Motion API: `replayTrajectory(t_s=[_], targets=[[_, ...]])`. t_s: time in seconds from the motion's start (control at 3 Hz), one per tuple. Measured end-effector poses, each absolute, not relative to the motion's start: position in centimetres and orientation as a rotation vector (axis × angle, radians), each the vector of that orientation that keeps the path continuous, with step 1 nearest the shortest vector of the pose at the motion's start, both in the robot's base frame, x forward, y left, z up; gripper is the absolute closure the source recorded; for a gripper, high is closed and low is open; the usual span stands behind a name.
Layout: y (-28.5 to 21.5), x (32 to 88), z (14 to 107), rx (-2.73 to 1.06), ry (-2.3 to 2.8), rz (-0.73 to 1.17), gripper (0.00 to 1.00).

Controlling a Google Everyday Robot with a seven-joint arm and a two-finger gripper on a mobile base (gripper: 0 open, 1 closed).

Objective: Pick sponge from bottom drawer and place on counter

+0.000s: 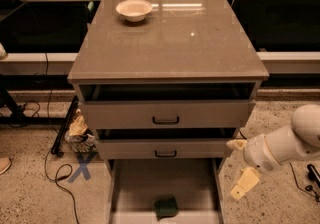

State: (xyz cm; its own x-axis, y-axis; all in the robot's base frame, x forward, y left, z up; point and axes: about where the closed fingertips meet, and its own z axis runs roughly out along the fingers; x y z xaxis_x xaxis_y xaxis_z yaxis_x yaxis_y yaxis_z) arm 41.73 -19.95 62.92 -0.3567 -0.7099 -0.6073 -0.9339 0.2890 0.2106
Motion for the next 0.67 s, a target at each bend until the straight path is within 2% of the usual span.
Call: replayTrajectory(t_s=[0.33,0.67], targets=[[-18.66,41.56,56.53,-1.468,2.118,0.842,0.0],[-18.67,41.57,56.69,-1.469,2.118,0.839,0.0]])
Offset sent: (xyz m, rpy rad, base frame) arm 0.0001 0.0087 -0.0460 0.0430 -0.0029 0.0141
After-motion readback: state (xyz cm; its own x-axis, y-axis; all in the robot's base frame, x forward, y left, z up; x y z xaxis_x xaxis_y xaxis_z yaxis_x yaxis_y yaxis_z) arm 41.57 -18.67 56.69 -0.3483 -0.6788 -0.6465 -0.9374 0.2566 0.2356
